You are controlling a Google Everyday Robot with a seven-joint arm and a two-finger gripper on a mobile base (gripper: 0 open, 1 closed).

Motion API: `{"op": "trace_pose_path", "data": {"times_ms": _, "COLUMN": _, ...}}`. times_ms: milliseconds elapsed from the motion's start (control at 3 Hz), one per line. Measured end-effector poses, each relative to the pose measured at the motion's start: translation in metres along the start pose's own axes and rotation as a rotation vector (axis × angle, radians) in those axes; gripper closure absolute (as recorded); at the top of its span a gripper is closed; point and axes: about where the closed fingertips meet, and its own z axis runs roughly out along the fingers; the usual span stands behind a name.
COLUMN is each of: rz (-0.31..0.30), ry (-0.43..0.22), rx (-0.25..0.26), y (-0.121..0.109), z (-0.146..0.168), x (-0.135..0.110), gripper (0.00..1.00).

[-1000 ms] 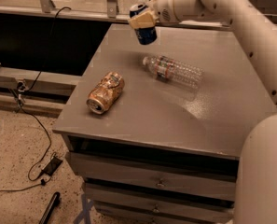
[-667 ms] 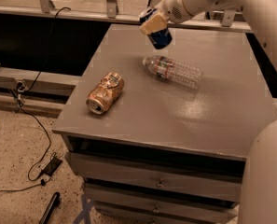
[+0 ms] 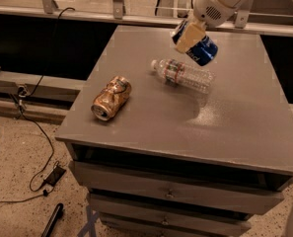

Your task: Knock pepsi can over

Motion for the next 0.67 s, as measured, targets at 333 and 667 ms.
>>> {"op": "trace_pose_path", "data": {"times_ms": 333, "rz": -0.026, "ry": 0.166, "rx": -0.027, "y": 0.024, "z": -0.03, "x": 0.021, "gripper": 1.0}}
{"op": "trace_pose_path", "data": {"times_ms": 667, "rz": -0.025, "ry": 0.27, "rx": -0.136, "y": 0.056, "z": -0.041, "x": 0.037, "gripper": 1.0}}
